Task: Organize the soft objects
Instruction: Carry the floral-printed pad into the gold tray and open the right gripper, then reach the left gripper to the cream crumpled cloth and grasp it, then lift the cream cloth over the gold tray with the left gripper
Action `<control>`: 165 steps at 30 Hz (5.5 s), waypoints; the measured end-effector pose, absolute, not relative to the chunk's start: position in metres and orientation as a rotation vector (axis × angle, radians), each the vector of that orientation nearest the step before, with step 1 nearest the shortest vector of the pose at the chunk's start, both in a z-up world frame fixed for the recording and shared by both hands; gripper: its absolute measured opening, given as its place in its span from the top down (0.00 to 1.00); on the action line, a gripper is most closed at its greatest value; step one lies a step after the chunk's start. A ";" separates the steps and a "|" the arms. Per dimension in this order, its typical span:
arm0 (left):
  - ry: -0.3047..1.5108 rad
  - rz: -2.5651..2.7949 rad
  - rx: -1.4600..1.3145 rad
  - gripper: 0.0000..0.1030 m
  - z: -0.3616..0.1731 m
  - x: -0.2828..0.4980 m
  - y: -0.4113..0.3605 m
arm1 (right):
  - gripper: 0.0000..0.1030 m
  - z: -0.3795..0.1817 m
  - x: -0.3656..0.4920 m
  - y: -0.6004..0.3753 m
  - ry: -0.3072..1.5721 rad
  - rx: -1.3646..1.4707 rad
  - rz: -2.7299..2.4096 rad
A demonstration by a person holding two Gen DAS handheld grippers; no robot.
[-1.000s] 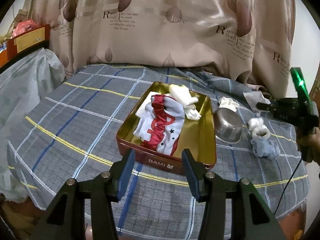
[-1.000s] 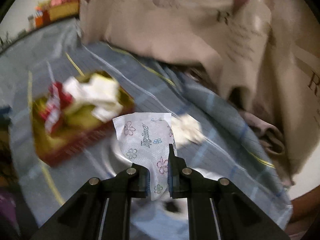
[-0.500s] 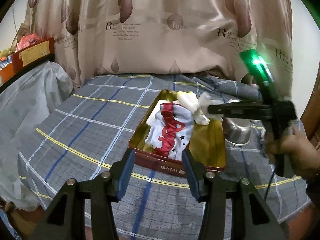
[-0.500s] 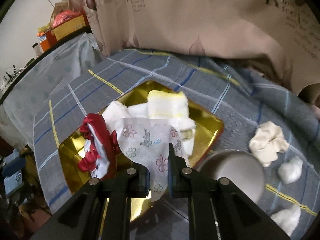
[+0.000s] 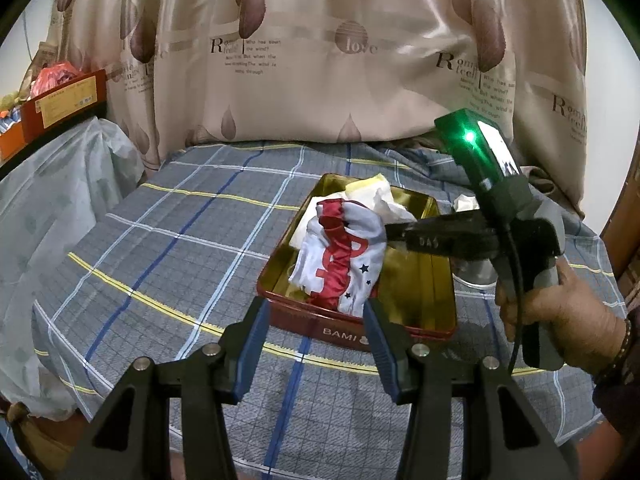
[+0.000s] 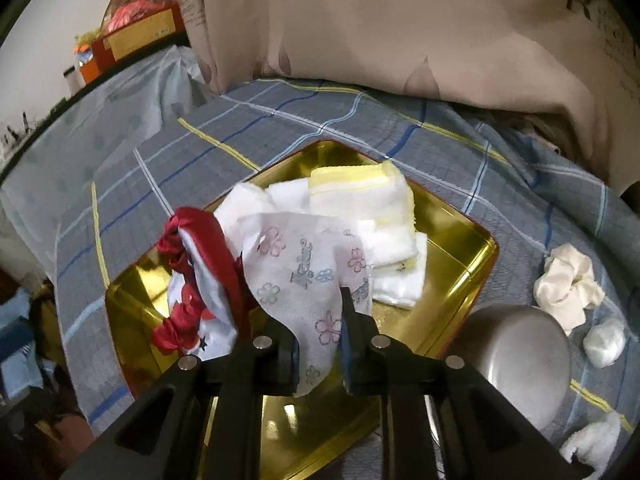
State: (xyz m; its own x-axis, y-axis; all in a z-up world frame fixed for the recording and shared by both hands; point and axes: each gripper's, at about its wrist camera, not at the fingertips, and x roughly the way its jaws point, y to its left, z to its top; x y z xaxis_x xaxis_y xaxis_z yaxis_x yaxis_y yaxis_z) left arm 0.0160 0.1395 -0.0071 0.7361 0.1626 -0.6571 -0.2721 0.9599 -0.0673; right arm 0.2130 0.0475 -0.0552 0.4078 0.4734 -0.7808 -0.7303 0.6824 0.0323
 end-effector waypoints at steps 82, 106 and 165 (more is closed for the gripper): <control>1.099 -0.318 0.097 0.51 -0.022 0.342 -0.037 | 0.08 -0.082 0.191 -0.390 0.727 0.114 -0.052; 1.264 -0.311 0.118 0.47 -0.102 0.418 -0.052 | 0.07 -0.079 0.184 -0.391 0.686 0.125 -0.047; 0.650 0.137 -0.186 0.89 0.033 0.014 0.127 | 0.21 -0.001 0.322 -0.203 1.098 0.229 0.219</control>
